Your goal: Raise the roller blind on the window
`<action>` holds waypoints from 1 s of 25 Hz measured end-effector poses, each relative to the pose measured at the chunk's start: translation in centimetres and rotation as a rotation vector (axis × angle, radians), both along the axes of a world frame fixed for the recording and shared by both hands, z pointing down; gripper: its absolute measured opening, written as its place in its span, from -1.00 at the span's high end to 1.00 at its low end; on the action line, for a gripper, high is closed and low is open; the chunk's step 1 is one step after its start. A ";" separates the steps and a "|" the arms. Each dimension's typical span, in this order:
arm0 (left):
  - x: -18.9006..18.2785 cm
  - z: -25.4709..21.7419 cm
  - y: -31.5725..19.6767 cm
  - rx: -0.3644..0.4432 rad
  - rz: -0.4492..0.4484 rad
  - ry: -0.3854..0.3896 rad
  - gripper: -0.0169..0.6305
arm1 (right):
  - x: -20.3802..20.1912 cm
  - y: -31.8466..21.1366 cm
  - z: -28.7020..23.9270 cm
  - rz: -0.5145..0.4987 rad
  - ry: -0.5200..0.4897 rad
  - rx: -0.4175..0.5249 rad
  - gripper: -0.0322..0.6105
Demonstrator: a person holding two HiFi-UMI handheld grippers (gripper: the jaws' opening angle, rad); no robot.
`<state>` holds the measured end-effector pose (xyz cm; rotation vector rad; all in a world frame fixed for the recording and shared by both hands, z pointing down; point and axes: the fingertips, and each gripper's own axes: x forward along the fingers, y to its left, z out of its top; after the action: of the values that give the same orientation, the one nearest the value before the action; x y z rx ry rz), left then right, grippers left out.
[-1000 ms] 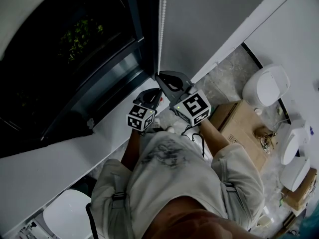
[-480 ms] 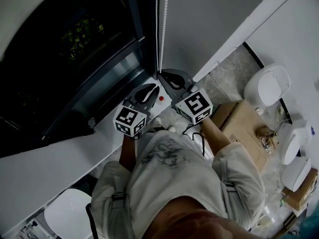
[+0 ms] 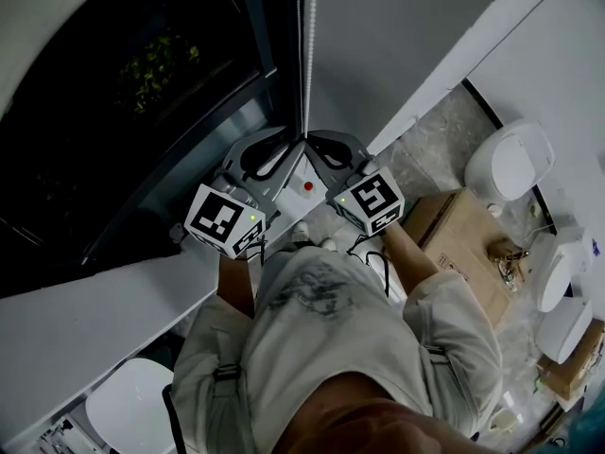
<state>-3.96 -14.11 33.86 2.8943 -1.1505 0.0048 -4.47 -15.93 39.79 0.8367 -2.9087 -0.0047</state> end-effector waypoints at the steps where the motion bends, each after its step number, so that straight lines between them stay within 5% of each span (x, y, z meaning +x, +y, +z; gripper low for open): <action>1: 0.1 -1.1 -0.3 0.022 0.002 -0.002 0.66 | 0.0 0.1 0.0 0.000 0.001 0.000 0.87; 10: 0.8 -8.8 -2.0 0.162 0.000 0.036 0.69 | -0.3 0.6 -0.1 0.007 0.008 0.007 0.87; 25: 2.1 -10.3 -2.6 0.175 0.009 -0.015 0.91 | -0.4 0.7 -0.1 0.017 0.018 0.011 0.87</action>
<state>-1.83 -16.76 23.57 3.0551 -1.1976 -0.0780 -4.88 -15.27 39.74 0.8580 -2.8874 -0.0262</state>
